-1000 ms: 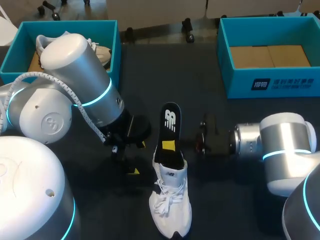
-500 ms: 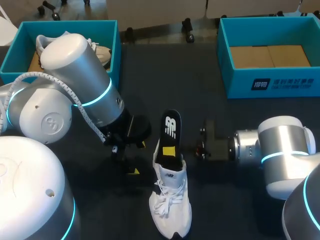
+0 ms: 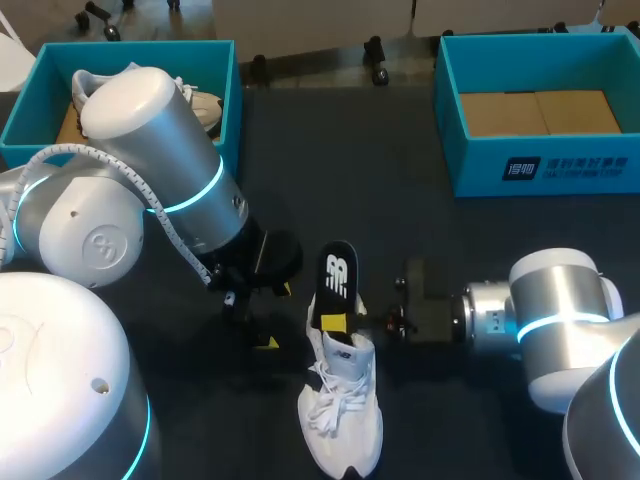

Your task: Take the shoe out of the shoebox, open the shoe tongue, remove and reinsert the insole, then place the shoe into the shoebox

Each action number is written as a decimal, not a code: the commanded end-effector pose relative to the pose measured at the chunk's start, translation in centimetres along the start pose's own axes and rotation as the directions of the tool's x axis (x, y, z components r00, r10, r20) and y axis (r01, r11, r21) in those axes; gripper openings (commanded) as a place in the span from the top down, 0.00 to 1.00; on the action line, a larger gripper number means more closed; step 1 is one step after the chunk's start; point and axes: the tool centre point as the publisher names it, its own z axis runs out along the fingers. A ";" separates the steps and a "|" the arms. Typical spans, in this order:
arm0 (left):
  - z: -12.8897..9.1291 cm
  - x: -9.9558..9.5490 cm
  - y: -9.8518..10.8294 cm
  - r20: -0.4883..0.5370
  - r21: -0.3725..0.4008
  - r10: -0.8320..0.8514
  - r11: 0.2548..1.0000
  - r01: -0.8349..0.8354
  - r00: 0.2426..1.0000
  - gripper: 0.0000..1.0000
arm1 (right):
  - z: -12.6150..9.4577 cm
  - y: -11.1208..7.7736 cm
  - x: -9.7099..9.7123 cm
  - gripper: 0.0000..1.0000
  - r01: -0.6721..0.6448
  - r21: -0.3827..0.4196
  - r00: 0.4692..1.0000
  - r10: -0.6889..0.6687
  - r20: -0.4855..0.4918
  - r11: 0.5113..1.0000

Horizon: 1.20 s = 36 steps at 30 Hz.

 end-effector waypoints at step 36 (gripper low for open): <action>0.1 0.0 0.0 0.001 0.000 0.000 1.000 0.000 1.000 0.00 | -1.0 3.5 -0.9 1.00 0.062 -0.009 0.998 -0.062 0.033 0.998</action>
